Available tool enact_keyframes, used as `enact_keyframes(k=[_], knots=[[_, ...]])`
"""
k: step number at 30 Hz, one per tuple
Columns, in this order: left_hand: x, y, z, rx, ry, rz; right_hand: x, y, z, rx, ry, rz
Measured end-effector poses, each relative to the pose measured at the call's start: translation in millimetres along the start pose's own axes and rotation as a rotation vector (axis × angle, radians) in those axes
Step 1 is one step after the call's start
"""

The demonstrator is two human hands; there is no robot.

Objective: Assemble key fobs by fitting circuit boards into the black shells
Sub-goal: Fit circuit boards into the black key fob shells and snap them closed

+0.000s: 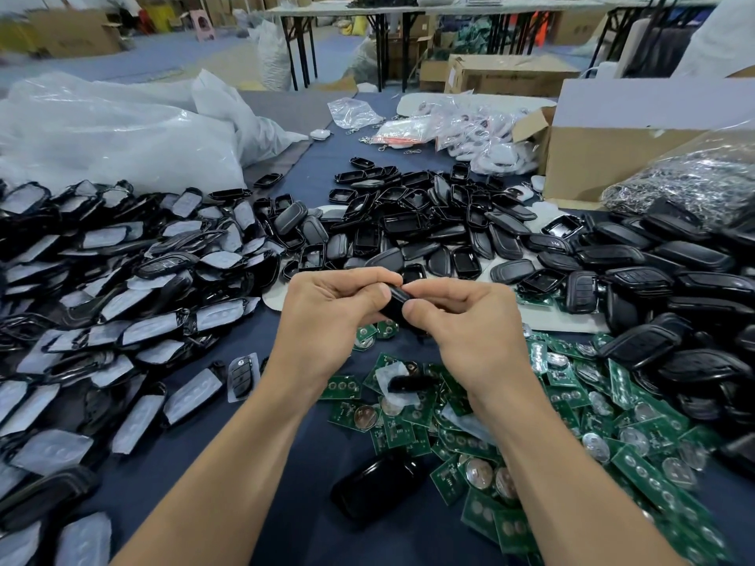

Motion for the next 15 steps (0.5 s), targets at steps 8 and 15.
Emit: enact_keyframes(k=[8, 15], knots=[[3.2, 2.2, 1.7, -0.009, -0.048, 0.131, 8.7, -1.7, -2.6, 0.026, 0.138, -0.137], [7.6, -1.5, 1.0, 0.01, 0.082, -0.055, -0.9, -3.0, -0.7, -0.001, -0.12, 0.201]])
Point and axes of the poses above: each hand's wrist, its own z-axis towards the middle knuckle, its own y-axis out of the back of the hand, x = y × z, the point moved 6 cm from there along z, towards the middle knuckle, and after that the axes turned 9 degrees about -x, right-handed, at the moved point
